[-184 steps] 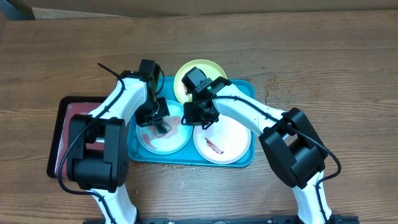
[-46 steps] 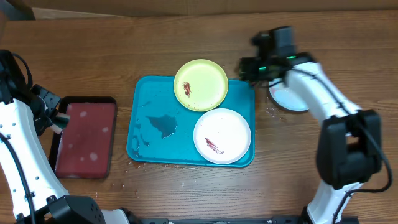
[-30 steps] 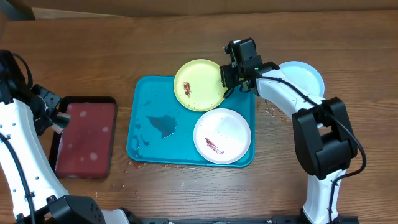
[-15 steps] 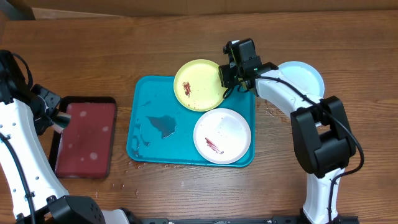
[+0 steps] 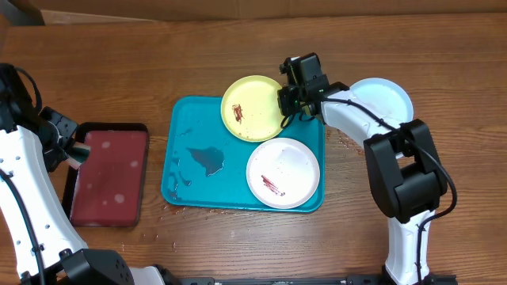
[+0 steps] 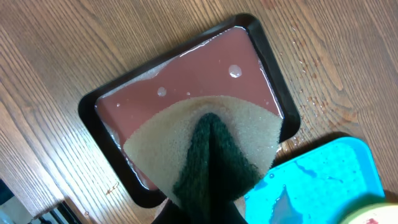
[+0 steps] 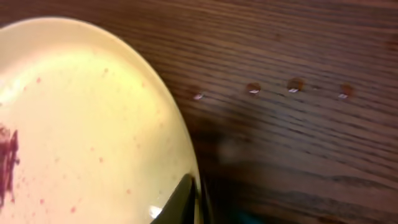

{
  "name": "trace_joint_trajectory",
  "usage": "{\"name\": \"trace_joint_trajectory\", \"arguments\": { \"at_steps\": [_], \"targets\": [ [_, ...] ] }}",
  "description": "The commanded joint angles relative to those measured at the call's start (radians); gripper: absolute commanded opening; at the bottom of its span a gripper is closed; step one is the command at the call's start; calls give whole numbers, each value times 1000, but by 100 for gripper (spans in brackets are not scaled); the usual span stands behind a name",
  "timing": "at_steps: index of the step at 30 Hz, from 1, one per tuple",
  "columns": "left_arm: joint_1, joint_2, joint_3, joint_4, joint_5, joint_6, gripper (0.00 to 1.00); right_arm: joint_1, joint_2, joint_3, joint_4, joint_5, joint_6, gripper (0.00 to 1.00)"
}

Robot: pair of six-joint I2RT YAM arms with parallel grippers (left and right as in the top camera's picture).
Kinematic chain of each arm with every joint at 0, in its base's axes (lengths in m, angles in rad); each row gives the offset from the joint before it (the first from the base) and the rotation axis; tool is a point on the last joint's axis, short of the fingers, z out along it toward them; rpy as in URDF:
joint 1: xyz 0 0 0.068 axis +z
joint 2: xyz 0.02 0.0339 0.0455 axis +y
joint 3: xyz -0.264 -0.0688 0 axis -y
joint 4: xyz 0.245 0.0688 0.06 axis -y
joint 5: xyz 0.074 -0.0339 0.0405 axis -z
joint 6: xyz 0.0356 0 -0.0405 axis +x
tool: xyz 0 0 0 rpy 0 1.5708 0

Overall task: Clean dirty plates on tray and stack at the side
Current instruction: 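Grasp the yellow plate rim with the right gripper and pull it left, then scrub the yellow plate with the sponge in the left gripper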

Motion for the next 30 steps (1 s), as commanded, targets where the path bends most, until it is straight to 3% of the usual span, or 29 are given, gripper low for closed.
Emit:
{"name": "trace_joint_trajectory", "arguments": {
  "at_steps": [1, 7, 14, 23, 30],
  "targets": [
    [2, 7, -1, 4, 8, 13, 4, 28, 5, 35, -20, 0, 0, 4],
    [2, 7, -1, 8, 79, 88, 4, 71, 5, 113, -137, 0, 7, 4],
    [-39, 8, -1, 34, 245, 235, 4, 150, 5, 164, -257, -50, 149, 4],
    [-218, 47, -1, 38, 248, 260, 4, 253, 5, 154, -336, -43, 272, 4],
    [-384, 201, -1, 39, 300, 304, 4, 265, 5, 111, -332, -40, 355, 4]
  ]
}}
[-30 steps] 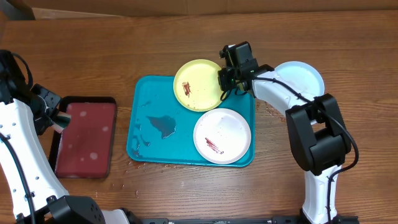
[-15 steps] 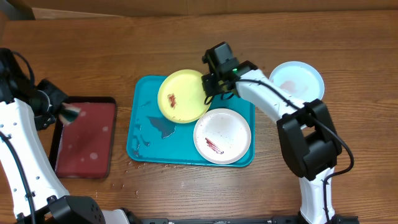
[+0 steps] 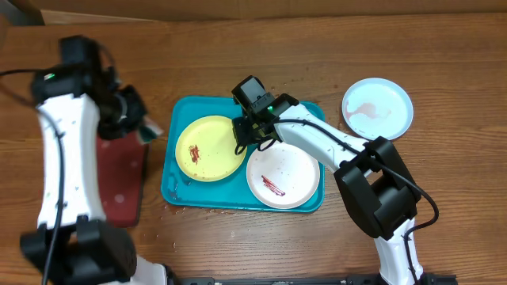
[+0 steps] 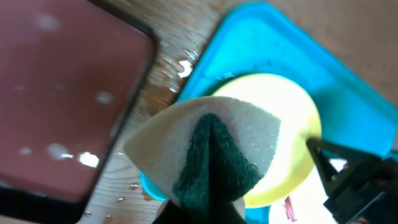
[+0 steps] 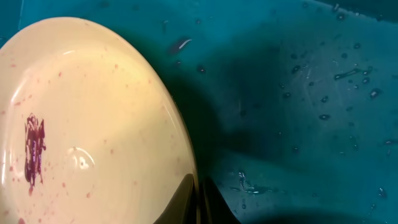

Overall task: Clean dirty plates on tray and stack at the side
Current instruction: 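Scrub the yellow plate with the sponge in the left gripper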

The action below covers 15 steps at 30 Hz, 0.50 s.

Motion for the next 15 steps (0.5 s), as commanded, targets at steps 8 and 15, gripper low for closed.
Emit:
{"name": "trace_joint_trajectory", "arguments": {
  "at_steps": [8, 15],
  "targets": [
    [-187, 289, -1, 76, 305, 203, 4, -5, 5, -58, 66, 18, 86, 4],
    [-240, 432, -1, 132, 303, 203, 4, -3, 24, -60, 106, 82, 103, 4]
  ]
}}
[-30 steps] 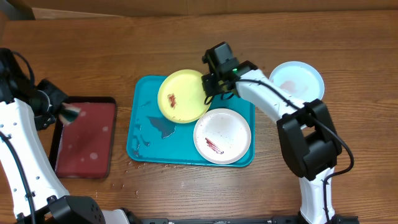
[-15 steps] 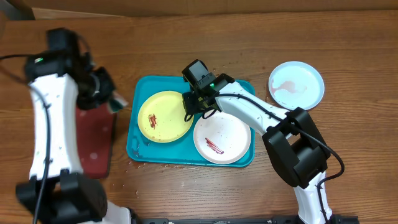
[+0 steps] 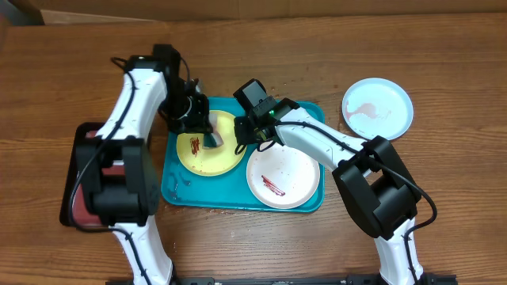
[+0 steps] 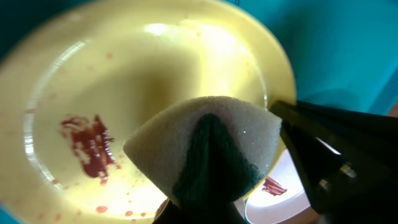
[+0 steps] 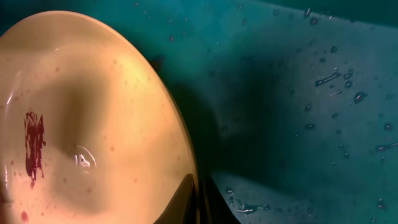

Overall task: Clean dirty plates on tray and stack at the side
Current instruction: 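Scrub the yellow plate with the sponge in the left gripper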

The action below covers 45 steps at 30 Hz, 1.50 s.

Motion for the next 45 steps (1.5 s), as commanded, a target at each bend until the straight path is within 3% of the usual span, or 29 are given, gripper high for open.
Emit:
{"name": "trace_joint_trajectory", "arguments": {
  "at_steps": [1, 11, 37, 45],
  "targets": [
    [-11, 53, 0, 12, 35, 29, 4, -2, 28, -6, 14, 39, 19, 4],
    [-11, 64, 0, 56, -58, 16, 4, -2, 74, -6, 64, 39, 18, 4],
    [-61, 68, 0, 143, -112, -142, 4, -3, 74, -6, 63, 44, 14, 4],
    [-70, 156, 0, 126, -109, -190, 4, -3, 74, -6, 50, 47, 10, 4]
  ]
}}
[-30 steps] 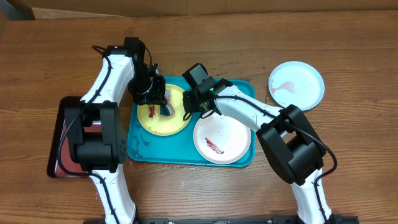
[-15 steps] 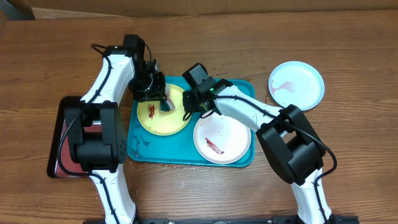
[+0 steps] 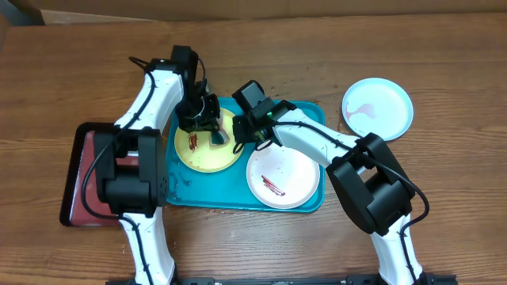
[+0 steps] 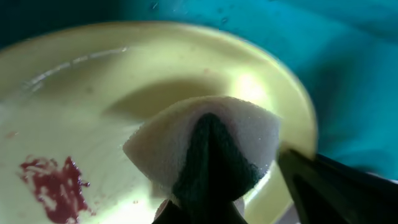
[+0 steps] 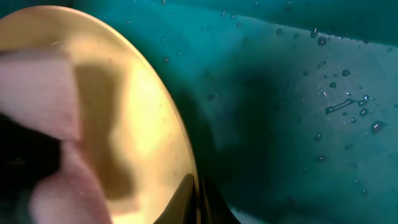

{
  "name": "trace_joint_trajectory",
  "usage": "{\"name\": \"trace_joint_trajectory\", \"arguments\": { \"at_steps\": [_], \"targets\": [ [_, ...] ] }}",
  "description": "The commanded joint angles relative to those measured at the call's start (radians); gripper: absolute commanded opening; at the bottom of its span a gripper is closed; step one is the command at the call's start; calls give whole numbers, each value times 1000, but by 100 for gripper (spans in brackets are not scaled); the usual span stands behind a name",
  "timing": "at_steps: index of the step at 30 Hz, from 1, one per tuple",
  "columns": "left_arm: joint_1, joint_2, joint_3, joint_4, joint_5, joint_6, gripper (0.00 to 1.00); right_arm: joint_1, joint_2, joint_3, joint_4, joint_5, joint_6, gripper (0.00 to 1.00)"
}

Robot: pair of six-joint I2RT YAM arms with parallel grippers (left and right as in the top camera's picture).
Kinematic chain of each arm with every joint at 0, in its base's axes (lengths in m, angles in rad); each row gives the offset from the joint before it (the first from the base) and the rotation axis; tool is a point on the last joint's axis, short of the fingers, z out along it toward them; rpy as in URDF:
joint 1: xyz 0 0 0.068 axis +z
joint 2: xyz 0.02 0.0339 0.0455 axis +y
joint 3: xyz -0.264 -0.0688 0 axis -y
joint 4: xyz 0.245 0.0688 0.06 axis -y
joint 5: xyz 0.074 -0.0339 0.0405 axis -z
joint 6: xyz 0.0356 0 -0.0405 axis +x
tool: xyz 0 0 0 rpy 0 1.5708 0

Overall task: Clean dirty plates on tray and stack at the side
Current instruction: 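Scrub the yellow plate with the sponge in the left gripper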

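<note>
A yellow plate (image 3: 204,142) with a red smear (image 4: 56,186) lies at the back left of the teal tray (image 3: 184,186). My right gripper (image 3: 241,141) is shut on its right rim (image 5: 186,168). My left gripper (image 3: 207,127) is shut on a folded sponge (image 4: 205,149), white with a green side. The sponge (image 3: 219,137) sits low over the right half of the yellow plate. A white plate (image 3: 283,172) with a red streak rests at the tray's front right. A pale blue plate (image 3: 378,108) lies on the table at the right.
A dark tray of reddish water (image 3: 83,178) stands at the left table edge. Water drops and a puddle wet the teal tray floor (image 5: 298,124). Both arms cross over the tray's back half.
My left gripper with the sponge has moved lower and a little right over the yellow plate. The sponge now shows in the right wrist view. My right gripper stays on the rim.
At first the sponge hung over the dark water tray and the yellow plate lay half off the teal tray's back edge in my right gripper. Then the plate was on the tray's left side, the sponge beside it. Now the sponge is close over the plate.
</note>
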Motion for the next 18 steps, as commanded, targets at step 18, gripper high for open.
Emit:
{"name": "trace_joint_trajectory", "arguments": {
  "at_steps": [18],
  "targets": [
    [47, 127, 23, -207, -635, -102, 4, -3, 32, -6, -22, 53, -2, 4]
  ]
}}
